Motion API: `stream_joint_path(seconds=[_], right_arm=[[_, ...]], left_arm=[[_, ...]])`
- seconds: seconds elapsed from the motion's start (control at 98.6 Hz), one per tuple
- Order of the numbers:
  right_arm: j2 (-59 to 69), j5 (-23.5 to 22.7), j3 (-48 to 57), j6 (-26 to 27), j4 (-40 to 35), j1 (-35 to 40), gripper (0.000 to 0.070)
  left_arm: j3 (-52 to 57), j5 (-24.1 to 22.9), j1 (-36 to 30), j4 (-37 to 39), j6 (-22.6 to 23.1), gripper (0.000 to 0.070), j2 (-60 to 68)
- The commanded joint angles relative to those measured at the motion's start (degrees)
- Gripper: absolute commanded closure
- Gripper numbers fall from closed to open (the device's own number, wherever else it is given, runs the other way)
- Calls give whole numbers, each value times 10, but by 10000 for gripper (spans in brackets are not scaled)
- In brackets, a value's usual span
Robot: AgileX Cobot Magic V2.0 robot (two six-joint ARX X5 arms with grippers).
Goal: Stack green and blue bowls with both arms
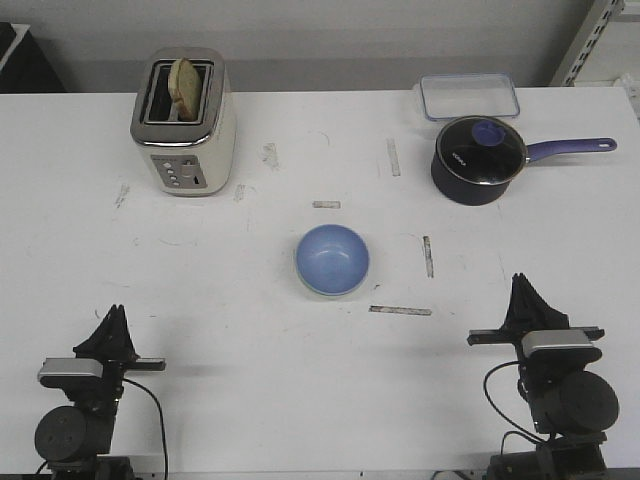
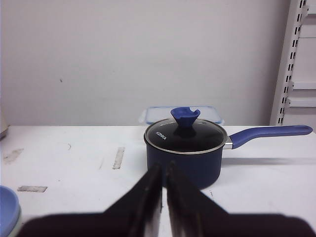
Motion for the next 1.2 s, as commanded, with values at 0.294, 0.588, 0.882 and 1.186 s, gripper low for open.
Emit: stream_joint_path(seconds=[0.294, 0.588, 0.882, 1.186], right_arm=[[0, 0, 4, 0, 7, 0, 694], [0, 0, 4, 0, 7, 0, 693], [0, 0, 4, 0, 7, 0, 693], [0, 0, 4, 0, 7, 0, 694]], left_arm=[[-53, -5, 2, 57, 7, 699, -3], [-53, -3, 2, 60, 7, 699, -3], [-53, -3, 2, 60, 7, 699, -3], [-53, -3, 2, 60, 7, 699, -3]])
